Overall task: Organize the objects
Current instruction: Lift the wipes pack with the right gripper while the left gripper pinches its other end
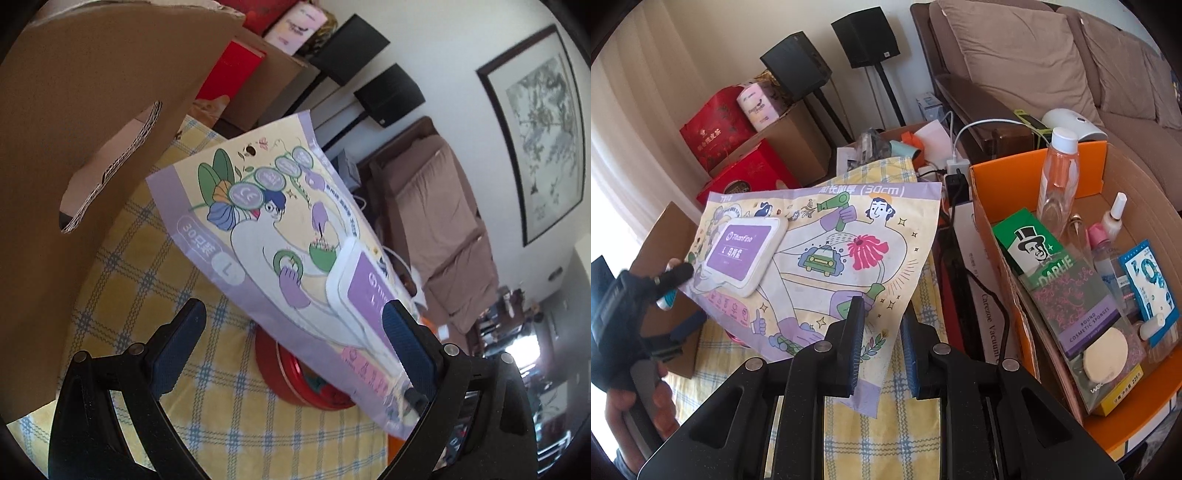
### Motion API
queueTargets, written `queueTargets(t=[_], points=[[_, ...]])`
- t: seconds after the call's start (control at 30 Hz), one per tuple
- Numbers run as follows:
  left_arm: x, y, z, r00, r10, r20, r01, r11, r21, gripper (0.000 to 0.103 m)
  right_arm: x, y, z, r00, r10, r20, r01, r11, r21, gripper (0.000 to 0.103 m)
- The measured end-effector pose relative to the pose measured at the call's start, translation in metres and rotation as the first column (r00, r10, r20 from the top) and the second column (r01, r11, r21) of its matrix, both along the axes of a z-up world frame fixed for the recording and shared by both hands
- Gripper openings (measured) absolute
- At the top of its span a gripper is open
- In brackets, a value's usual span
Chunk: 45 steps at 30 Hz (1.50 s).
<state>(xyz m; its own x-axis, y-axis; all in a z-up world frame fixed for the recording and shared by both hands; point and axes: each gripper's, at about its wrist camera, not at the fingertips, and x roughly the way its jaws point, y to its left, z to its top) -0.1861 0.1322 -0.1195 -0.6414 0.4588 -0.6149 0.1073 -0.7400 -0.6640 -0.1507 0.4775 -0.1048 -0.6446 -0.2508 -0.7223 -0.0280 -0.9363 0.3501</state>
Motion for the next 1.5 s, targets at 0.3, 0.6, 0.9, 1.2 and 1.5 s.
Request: queueTargets(t=[0.3,0.6,0.9,1.2,1.5], points=[[-0.006,0.005,-0.001,1.0,0.017,-0.018,-0.018,1.0,-0.019,0.038,0.004,0.004,0.0,1.0,0.004,-0.018,-0.004,1.0,-0.03,0.019],[0.012,0.022,0.027,0.991,-0.061,-0.116,0.053,0.996,-0.064,0.015,0.012,0.008,0.003,0.999,-0.004,-0.037,0.002,0.999,-0.054,0.013],[0.026,0.029,0.056,0.978,-0.114,-0.178,0.104,0.993,-0.061,0.013,0.023,0.012,0.013,0.997,-0.021,-0.073,0.016,0.998,-0.067,0.012],[0.045,0.024,0.1,0.953,-0.158,-0.259,0.153,0.987,-0.041,0.012,0.046,0.012,0.05,0.989,-0.026,-0.145,0.019,0.999,-0.048,0.011],[0.061,-0.01,0.136,0.937,-0.127,-0.327,0.135,0.991,0.001,0.012,0.061,-0.016,0.101,0.974,0.02,-0.225,-0.021,1.0,-0.002,0.011]])
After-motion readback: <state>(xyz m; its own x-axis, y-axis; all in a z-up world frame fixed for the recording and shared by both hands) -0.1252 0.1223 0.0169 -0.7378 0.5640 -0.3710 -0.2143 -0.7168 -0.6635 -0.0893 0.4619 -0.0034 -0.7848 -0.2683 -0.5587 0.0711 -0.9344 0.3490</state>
